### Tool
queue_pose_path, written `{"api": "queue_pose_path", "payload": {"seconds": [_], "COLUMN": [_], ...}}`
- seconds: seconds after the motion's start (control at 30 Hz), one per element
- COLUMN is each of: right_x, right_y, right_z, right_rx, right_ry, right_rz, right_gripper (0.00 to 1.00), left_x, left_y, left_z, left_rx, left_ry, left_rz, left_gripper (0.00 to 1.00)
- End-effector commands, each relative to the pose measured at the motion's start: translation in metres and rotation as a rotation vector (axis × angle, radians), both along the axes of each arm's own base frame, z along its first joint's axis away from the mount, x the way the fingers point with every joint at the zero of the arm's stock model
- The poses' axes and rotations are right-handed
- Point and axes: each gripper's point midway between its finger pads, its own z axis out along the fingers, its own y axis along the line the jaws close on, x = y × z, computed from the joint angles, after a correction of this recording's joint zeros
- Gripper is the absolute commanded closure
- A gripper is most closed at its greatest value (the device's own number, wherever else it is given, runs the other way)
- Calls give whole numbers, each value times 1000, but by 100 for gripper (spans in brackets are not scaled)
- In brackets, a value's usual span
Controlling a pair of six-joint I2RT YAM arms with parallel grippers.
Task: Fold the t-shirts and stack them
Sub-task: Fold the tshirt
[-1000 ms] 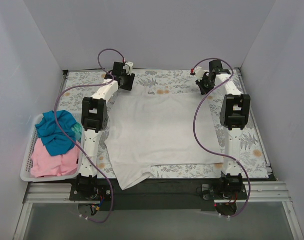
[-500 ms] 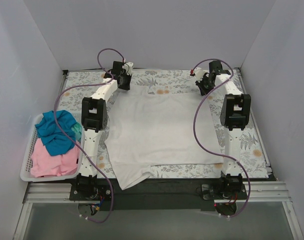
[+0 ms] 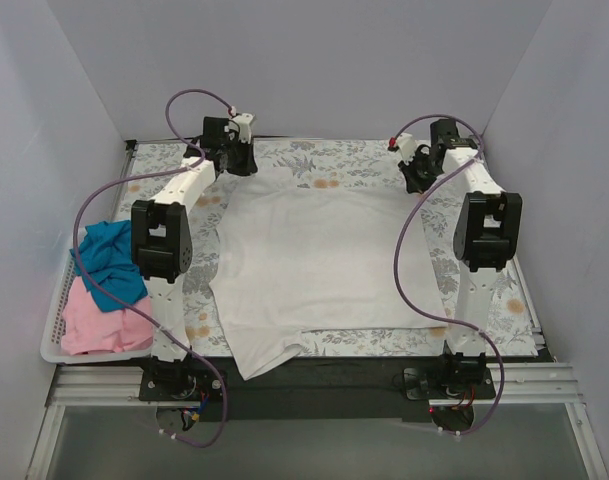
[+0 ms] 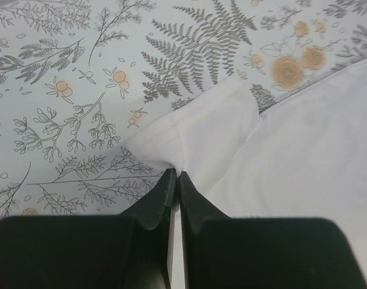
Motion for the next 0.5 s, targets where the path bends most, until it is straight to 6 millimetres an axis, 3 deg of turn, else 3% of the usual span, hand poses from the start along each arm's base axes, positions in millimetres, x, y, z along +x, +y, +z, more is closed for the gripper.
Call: {"api": "queue_pose_path", "payload": {"seconds": [0.0,0.17,0.2,0.23,0.33,0.4,0.43,0.47], "right_x": [-6,-20,-26,-29,-45,-52,-59,-61], "right_y": [0,-1,-2,-3,-4,-5,-6,-7], "right_z": [31,42,37,43,42,41,40,40], "right_rx": [28,16,13,1,-13,-24,-31,-38], "right_ry": [-58,-75,-62,-79,-73,-70,-67,-69], "right_rz": [39,72,80,94,122,138,142,155], "right_gripper": [99,99,99,99,99,99,99,99], "left_x": [-12,-42,-49,-59,-78,-96,-103,-114], "left_y": [-7,-3,-1,0,7,7,8,8], "left_z": [67,65,79,69,82,72,79,68], "left_rx": [-55,-42,-41,-28,7,17,15,23], "left_ry": [-131,-108,-132,-112,-141,-100,-109,-70], "left_rz": [-40,-60,-62,-71,-98,-120,-127,-141], "left_gripper": [100,100,100,100,100,100,100,100]}}
